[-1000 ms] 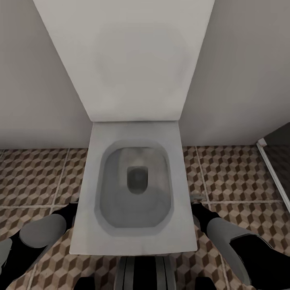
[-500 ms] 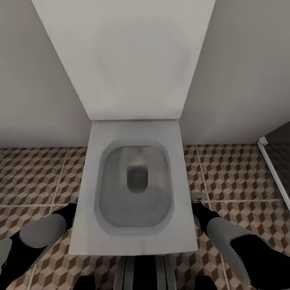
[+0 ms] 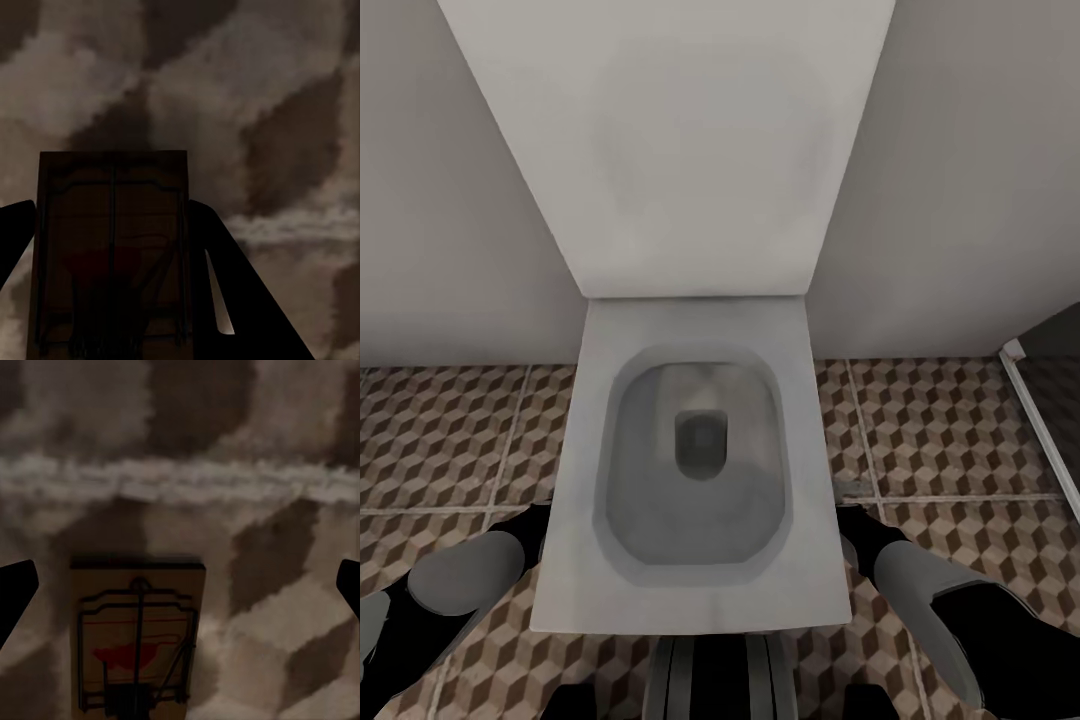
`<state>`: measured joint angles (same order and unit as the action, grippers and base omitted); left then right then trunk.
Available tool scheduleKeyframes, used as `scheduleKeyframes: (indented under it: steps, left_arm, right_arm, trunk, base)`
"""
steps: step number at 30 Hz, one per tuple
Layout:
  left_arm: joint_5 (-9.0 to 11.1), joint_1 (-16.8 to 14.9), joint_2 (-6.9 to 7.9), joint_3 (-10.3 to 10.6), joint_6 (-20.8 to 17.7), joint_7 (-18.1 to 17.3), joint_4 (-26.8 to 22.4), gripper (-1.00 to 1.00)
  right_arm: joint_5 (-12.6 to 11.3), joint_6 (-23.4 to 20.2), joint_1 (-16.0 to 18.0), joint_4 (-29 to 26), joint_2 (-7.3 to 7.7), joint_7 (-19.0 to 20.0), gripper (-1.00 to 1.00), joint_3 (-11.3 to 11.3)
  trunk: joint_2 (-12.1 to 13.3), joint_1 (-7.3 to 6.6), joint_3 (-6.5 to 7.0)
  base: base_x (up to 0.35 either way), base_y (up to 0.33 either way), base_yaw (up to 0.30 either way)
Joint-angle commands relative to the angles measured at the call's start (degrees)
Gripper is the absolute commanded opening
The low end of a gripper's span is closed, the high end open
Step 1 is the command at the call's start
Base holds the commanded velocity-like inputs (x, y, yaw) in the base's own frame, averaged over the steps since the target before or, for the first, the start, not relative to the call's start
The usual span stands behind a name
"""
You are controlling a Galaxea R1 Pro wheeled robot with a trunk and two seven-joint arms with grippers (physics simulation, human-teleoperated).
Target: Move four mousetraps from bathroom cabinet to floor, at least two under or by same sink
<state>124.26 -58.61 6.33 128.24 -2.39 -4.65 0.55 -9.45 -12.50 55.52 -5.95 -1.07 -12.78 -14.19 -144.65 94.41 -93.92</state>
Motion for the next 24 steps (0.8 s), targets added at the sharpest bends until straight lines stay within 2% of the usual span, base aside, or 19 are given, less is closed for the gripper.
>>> scheduleKeyframes:
  steps: [1,24]
  left_arm:
    - [0.5,0.0,0.00,0.4,-0.2,-0.3,0.1,-1.00]
    - [0.5,0.0,0.00,0.4,-0.2,-0.3,0.1,-1.00]
  right_arm:
    - [-0.6,-0.3,0.0,-0.1,0.01,-0.3,1.00,-0.5]
    - [-0.6,-0.3,0.0,-0.1,0.02,-0.3,1.00,-0.5]
  trunk:
    - [0.0,-0.01,-0.03]
    - [0.0,-0.01,-0.03]
  base:
    - [0.000,0.000,0.000]
    - [0.000,0.000,0.000]
